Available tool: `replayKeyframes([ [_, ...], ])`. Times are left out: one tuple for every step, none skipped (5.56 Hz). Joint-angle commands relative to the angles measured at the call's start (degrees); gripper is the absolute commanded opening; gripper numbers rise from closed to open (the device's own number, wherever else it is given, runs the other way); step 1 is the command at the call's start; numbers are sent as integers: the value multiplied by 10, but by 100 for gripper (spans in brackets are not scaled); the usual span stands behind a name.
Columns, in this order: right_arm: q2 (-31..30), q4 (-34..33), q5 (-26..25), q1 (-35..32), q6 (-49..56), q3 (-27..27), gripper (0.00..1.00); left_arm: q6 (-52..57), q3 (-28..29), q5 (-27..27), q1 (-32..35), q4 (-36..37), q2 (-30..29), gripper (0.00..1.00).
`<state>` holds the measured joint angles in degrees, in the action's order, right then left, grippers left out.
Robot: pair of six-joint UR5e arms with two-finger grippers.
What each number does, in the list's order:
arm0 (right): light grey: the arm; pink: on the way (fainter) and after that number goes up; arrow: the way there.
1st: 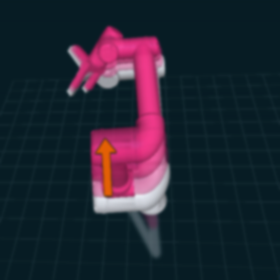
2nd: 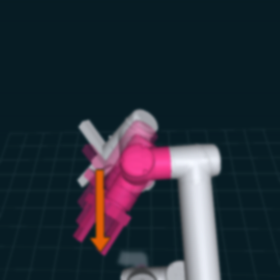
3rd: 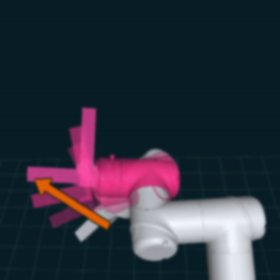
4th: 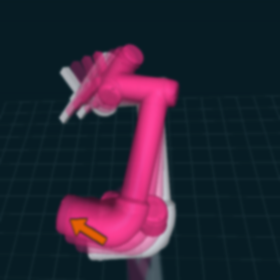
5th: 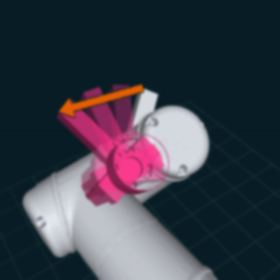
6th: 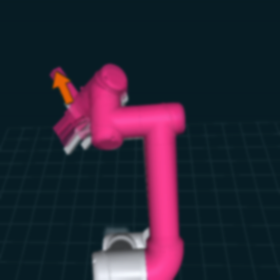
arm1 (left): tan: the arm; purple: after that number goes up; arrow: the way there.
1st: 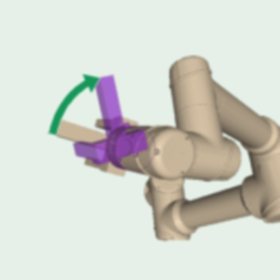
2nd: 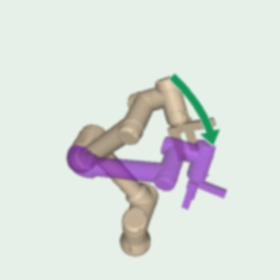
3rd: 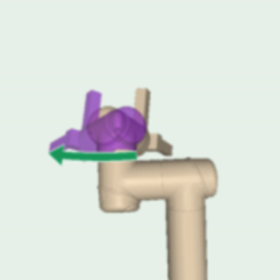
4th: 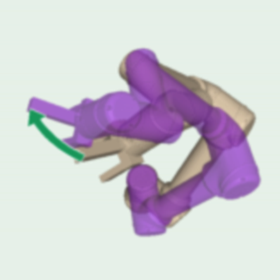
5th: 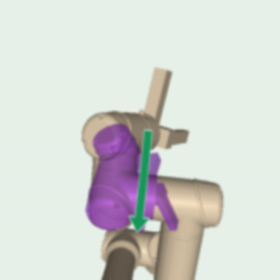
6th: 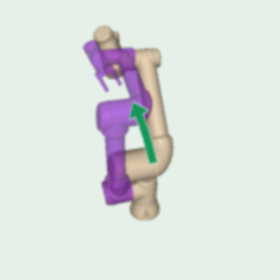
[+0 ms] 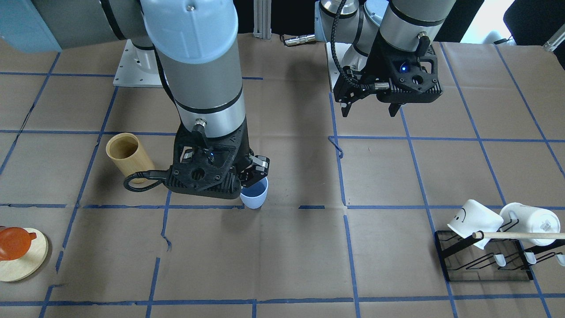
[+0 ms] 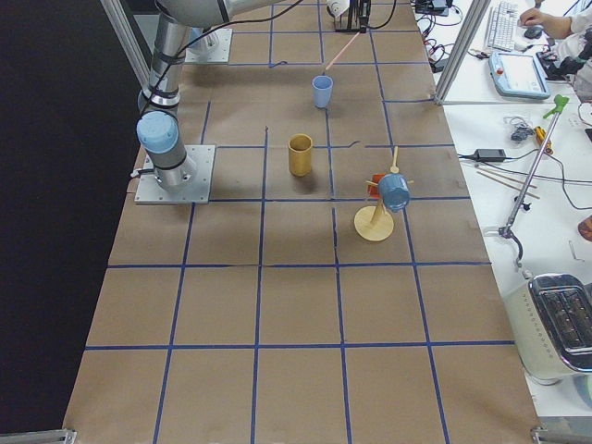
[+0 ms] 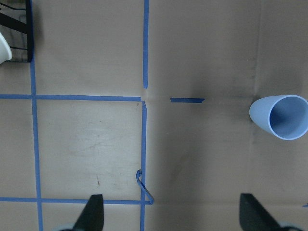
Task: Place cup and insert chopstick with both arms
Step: 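Carry the pink chopstick with the right gripper over the blue cup, then lower the chopstick into the blue cup and open the right gripper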
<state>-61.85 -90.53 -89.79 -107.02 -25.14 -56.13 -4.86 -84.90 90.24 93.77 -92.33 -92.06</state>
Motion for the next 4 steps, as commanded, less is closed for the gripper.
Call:
replayKeyframes([
  [9, -37, -1, -3, -1, -50, 9, 13, -1, 6, 0, -2, 1, 99],
  [5, -66, 0, -3, -4, -87, 9, 13, -1, 5, 0, -4, 2, 99],
  [5, -72, 5, -3, -4, -100, 9, 13, -1, 5, 0, -9, 5, 99],
  [9, -71, 7, -3, -2, -102, 10, 13, -4, 5, -1, -11, 10, 99],
])
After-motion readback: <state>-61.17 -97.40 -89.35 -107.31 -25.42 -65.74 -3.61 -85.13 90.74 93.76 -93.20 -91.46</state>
